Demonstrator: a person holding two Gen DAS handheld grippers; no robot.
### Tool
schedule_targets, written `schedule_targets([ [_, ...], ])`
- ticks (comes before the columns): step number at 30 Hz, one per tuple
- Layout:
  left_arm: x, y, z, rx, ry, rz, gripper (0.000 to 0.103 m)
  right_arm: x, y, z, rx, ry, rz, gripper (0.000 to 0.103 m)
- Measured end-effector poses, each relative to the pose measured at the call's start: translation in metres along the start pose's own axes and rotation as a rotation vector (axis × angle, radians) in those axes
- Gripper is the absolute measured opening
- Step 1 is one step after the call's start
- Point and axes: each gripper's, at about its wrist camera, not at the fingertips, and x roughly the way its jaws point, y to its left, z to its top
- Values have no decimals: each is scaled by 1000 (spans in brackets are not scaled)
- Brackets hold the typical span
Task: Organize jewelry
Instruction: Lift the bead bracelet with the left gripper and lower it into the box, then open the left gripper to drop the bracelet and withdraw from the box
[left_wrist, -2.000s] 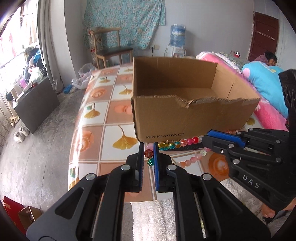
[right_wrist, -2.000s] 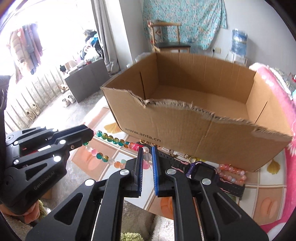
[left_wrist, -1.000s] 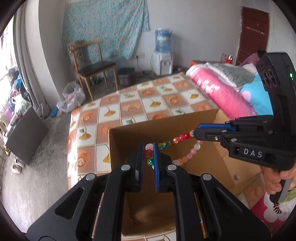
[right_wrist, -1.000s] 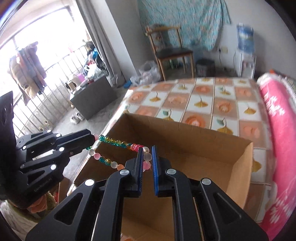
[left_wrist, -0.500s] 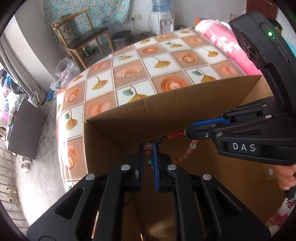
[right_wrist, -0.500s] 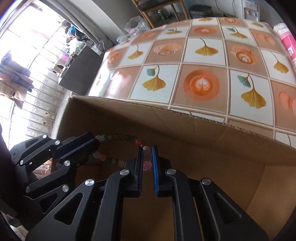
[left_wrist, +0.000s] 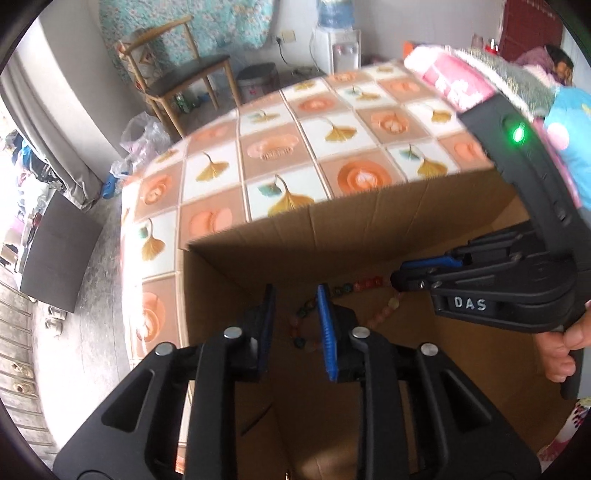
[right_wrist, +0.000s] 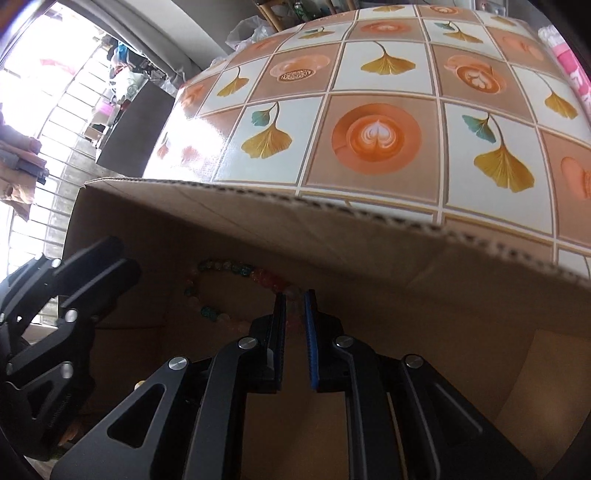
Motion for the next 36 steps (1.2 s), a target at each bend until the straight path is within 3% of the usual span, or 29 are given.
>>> schedule_targets([
  [3,-20,8,-3,-34,-57,-1,30,-8,6,-3,-29,-26,-19,23],
  [9,-69,30,-19,-123,-165,-5,51,-24,24,-9,-73,-38,-12,24],
  [11,-86,39,-28,-152,-201,-14,64,-33,31,-13,-85,-55,-16,25],
  [13,-109,47,-47,-178,-247,-24,72,-52,38,-24,-113,-99,-23,35],
  [15,-130,54,-71,-208,-291,-24,82,-67,46,-33,-143,-151,-48,56],
  [16,-136,56,-80,-219,-305,-26,85,-76,52,-39,-167,-184,-70,58],
  [25,-153,49,-171,-260,-278,-19,89,-124,87,-86,-206,-364,-153,74],
  [30,-146,42,-214,-284,-236,-36,89,-166,104,-152,-228,-543,-165,92],
  [36,-116,30,-244,-285,-156,-37,89,-184,105,-225,-214,-637,-225,97],
])
